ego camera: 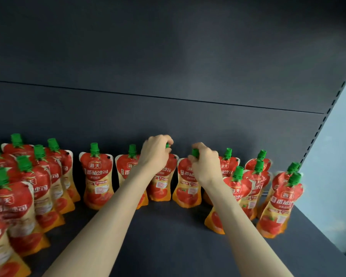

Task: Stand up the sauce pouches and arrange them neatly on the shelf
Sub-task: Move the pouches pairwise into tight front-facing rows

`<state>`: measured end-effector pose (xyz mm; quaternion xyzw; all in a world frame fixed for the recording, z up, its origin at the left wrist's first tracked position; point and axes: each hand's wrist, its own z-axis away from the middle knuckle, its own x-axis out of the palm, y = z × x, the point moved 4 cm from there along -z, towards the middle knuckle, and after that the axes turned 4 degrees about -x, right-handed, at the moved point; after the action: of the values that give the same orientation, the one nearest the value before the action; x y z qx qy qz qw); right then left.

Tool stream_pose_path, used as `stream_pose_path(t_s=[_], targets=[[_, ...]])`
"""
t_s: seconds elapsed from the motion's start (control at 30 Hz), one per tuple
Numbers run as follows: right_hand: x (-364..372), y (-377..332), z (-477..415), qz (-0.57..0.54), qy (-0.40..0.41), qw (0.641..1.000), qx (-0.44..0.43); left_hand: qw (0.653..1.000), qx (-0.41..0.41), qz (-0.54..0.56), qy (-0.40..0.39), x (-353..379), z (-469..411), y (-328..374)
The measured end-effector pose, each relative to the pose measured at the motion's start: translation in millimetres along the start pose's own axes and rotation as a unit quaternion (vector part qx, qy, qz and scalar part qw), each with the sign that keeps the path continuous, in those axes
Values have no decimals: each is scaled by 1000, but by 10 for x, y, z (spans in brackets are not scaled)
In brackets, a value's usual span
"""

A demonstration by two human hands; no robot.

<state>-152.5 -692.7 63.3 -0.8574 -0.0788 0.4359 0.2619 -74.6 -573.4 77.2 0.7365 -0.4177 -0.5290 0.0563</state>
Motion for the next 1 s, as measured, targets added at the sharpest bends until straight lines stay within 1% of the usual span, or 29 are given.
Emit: stream_pose_path(t_s=[0.17, 0.23, 0.33, 0.4, 0.47, 0.57, 0.63, 0.7, 0.77, 0.83, 0.87, 1.0], targets=[[-7, -31, -4, 24, 7, 1000, -14, 993, -7, 116, 7, 154, -39, 10], [6, -14, 21, 25, 6, 1000, -7, 991, -7, 132, 12, 203, -32, -11], [20, 8, 63, 12, 16, 1000, -5, 989, 23, 144, 22, 287, 42, -12], [6, 14, 99, -7, 37, 999, -13, 984, 41, 168, 40, 294, 129, 4], [-27, -9, 166, -21, 62, 997, -38, 974, 52, 207, 77, 235, 235, 14], [-126, -116, 350, -83, 98, 988, -87, 949, 60, 267, 153, 17, 436, 42], [-203, -160, 483, -156, 114, 977, -88, 935, 50, 295, 190, -151, 603, 36], [-245, -167, 623, -239, 116, 961, -72, 928, 38, 308, 207, -294, 793, -15], [-190, -176, 756, -302, 78, 948, -59, 930, 26, 299, 213, -391, 990, -99], [-78, -217, 894, -336, 34, 940, -55, 931, 3, 303, 205, -437, 1189, -235], [-28, -250, 960, -347, 25, 936, -57, 930, -10, 307, 202, -456, 1286, -317], [90, -385, 1160, -392, 56, 917, -54, 930, -44, 317, 183, -520, 1622, -601]])
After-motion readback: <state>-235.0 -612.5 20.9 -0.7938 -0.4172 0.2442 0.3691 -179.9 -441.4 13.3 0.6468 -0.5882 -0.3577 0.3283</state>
